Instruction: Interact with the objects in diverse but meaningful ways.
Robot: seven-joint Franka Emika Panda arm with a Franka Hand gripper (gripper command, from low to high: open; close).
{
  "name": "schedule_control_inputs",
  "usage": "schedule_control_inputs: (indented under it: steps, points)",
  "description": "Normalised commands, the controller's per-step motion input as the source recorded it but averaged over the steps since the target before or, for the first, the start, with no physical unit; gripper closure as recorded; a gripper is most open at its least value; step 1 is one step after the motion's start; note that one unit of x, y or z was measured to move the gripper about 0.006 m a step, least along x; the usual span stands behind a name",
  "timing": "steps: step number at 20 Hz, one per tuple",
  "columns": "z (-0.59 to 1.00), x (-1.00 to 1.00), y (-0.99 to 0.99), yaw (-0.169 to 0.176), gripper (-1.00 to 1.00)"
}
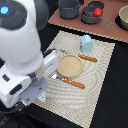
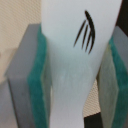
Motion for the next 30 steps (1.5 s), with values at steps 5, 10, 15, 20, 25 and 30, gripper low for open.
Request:
schedule_control_inputs:
  steps: [5,10,15,20,25,30]
  points:
    - [0.59,0.30,0.82,0.000,1.00]
    - [0.50,0.09,0.89,0.005,1.00]
    - [0.45,0.08,0.96,0.001,1.00]
    - [0.34,0.07,1.00,0.000,1.00]
    - [0.07,0.04,1.00,0.000,1.00]
    - [0.01,0.04,1.00,0.000,1.00]
